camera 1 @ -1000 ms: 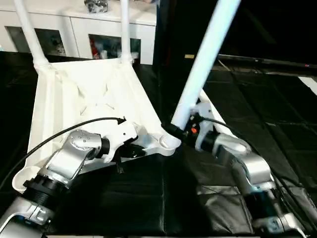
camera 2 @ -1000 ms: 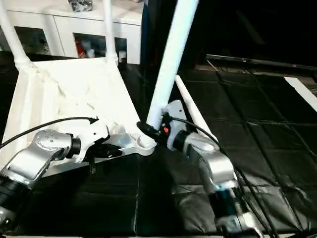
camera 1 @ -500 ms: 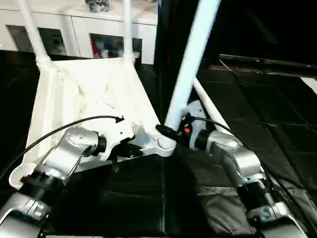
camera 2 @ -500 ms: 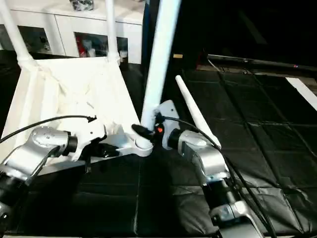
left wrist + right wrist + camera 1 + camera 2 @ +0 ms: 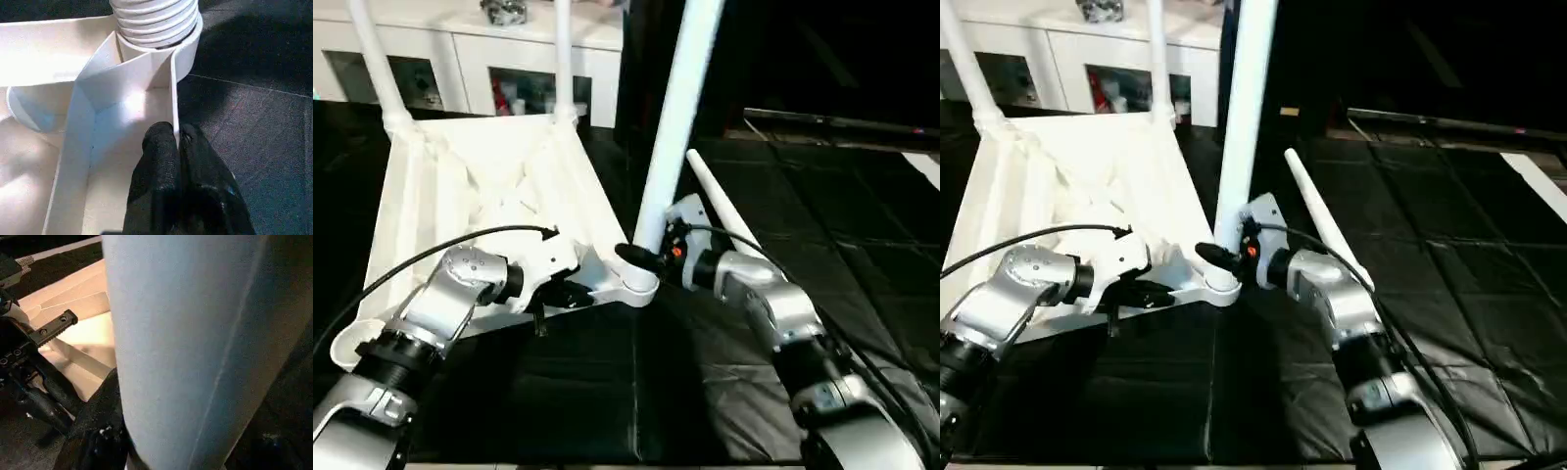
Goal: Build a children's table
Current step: Insert table leg to table base
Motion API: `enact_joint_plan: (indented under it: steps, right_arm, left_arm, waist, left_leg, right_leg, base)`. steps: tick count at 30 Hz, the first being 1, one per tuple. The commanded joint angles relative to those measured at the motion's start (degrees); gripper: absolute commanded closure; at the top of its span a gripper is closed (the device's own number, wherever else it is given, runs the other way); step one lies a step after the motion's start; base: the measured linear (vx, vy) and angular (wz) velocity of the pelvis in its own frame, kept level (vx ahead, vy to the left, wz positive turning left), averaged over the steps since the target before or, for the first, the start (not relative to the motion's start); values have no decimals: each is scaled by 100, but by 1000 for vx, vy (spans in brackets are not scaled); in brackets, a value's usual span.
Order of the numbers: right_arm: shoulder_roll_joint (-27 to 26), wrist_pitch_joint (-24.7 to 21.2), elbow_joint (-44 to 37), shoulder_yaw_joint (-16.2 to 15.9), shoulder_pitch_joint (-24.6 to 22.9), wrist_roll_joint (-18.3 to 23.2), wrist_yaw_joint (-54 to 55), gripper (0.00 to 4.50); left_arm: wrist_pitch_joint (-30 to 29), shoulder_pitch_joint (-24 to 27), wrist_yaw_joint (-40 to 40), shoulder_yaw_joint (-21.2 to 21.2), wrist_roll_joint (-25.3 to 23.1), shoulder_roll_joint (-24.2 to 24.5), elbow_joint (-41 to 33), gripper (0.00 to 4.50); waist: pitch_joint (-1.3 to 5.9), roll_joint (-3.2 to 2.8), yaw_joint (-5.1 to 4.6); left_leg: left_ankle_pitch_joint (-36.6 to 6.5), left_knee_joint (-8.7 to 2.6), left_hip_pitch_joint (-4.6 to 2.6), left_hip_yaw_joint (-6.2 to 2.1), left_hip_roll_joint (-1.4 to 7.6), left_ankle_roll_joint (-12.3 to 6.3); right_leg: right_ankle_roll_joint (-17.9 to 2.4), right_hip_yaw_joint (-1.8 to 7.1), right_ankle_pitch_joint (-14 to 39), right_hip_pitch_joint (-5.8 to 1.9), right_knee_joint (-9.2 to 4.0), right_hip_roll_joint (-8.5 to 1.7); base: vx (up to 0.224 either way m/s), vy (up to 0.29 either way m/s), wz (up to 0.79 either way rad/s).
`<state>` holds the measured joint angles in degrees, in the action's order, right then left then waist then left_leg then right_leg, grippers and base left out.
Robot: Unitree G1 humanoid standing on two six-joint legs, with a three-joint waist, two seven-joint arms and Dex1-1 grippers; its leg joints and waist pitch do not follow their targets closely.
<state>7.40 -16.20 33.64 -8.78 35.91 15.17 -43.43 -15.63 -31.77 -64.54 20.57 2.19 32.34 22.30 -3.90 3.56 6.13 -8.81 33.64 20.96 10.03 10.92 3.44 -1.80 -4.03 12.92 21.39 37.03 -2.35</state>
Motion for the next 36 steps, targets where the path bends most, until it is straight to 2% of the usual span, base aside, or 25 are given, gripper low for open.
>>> enact_joint_plan:
  steps: [1, 2, 3, 5, 7, 8, 9, 12, 15, 16, 20, 22, 25, 26, 28, 29, 32, 33, 35, 36]
  right_arm:
    - [-12, 18, 329, 115, 3, -61, 69, 257]
    - [-24, 14, 358, 167, -5, -17, 69, 257]
    - [-33, 12, 380, 208, -12, 17, 69, 257]
    - [-59, 49, 435, 368, -85, 151, 79, 257]
    - [-66, 46, 455, 427, -123, 213, 50, 257]
    - [-83, 81, 517, 522, -188, 288, -2, 257]
    - [-97, 121, 569, 597, -246, 349, -33, 257]
    - [-141, 233, 573, 754, -383, 487, -129, 257]
    - [-155, 284, 506, 766, -425, 493, -187, 257]
    - [-157, 318, 501, 760, -422, 480, -189, 257]
    - [-152, 533, 462, 711, -427, 389, -189, 257]
    - [-190, 631, 405, 808, -569, 437, -167, 257]
    - [-230, 784, 370, 889, -794, 457, -126, 257]
    - [-251, 846, 344, 910, -909, 465, -103, 257]
    - [-263, 926, 294, 876, -1060, 429, -97, 257]
    - [-221, 1097, 231, 718, -1227, 254, -104, 257]
    - [-164, 1240, 191, 562, -1332, 84, -129, 257]
    - [1, 1488, 129, 221, -1427, -312, -144, 257]
    - [132, 1571, 50, -24, -1466, -582, -195, 257]
    - [179, 1579, 46, -116, -1442, -684, -230, 257]
  left_arm:
    - [146, -176, -119, 63, -75, -51, -52, 450]
    - [140, -188, -96, 50, -78, -63, -33, 450]
    - [135, -198, -78, 39, -81, -72, -19, 450]
    - [104, -251, -39, -1, -68, -107, 40, 450]
    - [108, -283, -1, -17, -84, -118, 80, 450]
    - [111, -336, 53, -38, -111, -131, 148, 450]
    - [110, -384, 115, -66, -133, -146, 212, 450]
    - [171, -514, 207, -103, -207, -167, 396, 450]
    - [220, -562, 186, -106, -225, -157, 461, 450]
    - [232, -567, 175, -105, -229, -153, 468, 450]
    - [281, -601, 249, -123, -268, -174, 530, 450]
    - [283, -628, 393, -179, -299, -209, 604, 450]
    - [290, -667, 493, -231, -306, -247, 685, 450]
    - [302, -691, 499, -245, -298, -257, 722, 450]
    - [316, -707, 502, -252, -295, -262, 750, 450]
    - [331, -724, 499, -251, -300, -262, 778, 450]
    - [355, -733, 494, -249, -305, -262, 807, 450]
    - [406, -731, 470, -232, -330, -258, 838, 450]
    - [470, -728, 450, -210, -371, -257, 869, 450]
    - [493, -725, 449, -201, -389, -256, 878, 450]
  waist:
    - [350, -176, -17]
    - [353, -200, -4]
    - [355, -189, -12]
    - [358, -215, 0]
    - [365, -216, 15]
    - [368, -225, 25]
    - [367, -252, 36]
    - [380, -266, 76]
    - [377, -272, 82]
    - [375, -291, 90]
    - [378, -273, 100]
    - [380, -249, 110]
    - [380, -267, 154]
    - [382, -300, 174]
    - [370, -297, 179]
    - [371, -294, 186]
    - [367, -311, 191]
    - [360, -300, 199]
    - [363, -306, 203]
    - [358, -259, 193]
  left_leg:
    - [-2053, -431, -156, -164, 304, 427]
    - [-2076, -427, -170, -168, 305, 425]
    - [-2089, -430, -169, -164, 306, 420]
    - [-2124, -429, -176, -170, 312, 426]
    - [-2132, -427, -181, -167, 312, 428]
    - [-2093, -433, -167, -171, 310, 422]
    - [-2138, -429, -184, -161, 309, 412]
    - [-2055, -424, -160, -172, 312, 389]
    - [-1967, -431, -140, -168, 308, 359]
    - [-1966, -424, -152, -161, 311, 353]
    - [-1767, -422, -130, -152, 316, 309]
    - [-1692, -420, -126, -144, 320, 281]
    - [-1674, -422, -123, -137, 323, 249]
    - [-1707, -421, -135, -144, 329, 264]
    - [-1885, -442, -138, -155, 330, 298]
    - [-1919, -443, -150, -153, 331, 303]
    - [-1974, -445, -146, -160, 326, 314]
    - [-1876, -441, -127, -156, 315, 297]
    - [-1824, -436, -127, -154, 312, 270]
    - [-1811, -438, -130, -141, 314, 237]
  right_leg:
    - [-887, 385, 1935, -115, -619, -685]
    - [-896, 386, 1944, -104, -617, -686]
    - [-904, 388, 1936, -107, -621, -683]
    - [-949, 384, 1856, -103, -612, -682]
    - [-970, 383, 1794, -109, -614, -681]
    - [-995, 378, 1722, -122, -597, -681]
    - [-979, 380, 1728, -102, -620, -678]
    - [-1018, 378, 1604, -130, -600, -697]
    - [-1061, 370, 1518, -149, -581, -684]
    - [-1071, 373, 1527, -133, -590, -689]
    - [-1072, 377, 1402, -148, -570, -690]
    - [-1076, 376, 1296, -150, -561, -690]
    - [-1075, 376, 1228, -150, -563, -693]
    - [-1080, 376, 1246, -141, -563, -706]
    - [-1061, 372, 1376, -139, -579, -702]
    - [-1051, 373, 1425, -135, -588, -704]
    - [-1009, 378, 1530, -133, -596, -705]
    - [-966, 379, 1551, -141, -605, -699]
    - [-923, 384, 1622, -142, -610, -698]
    - [-897, 393, 1650, -138, -618, -691]
  base:
    - [0, 0, 0]
    - [0, 0, 0]
    - [0, 0, 0]
    - [0, 0, 0]
    - [0, 0, 0]
    - [0, 0, 0]
    - [0, 0, 0]
    - [0, 0, 0]
    - [0, 0, 0]
    - [0, 0, 0]
    - [0, 0, 0]
    - [0, 0, 0]
    - [0, 0, 0]
    - [0, 0, 0]
    - [0, 0, 0]
    - [0, 0, 0]
    - [0, 0, 0]
    - [0, 0, 0]
    - [0, 0, 0]
    - [0, 0, 0]
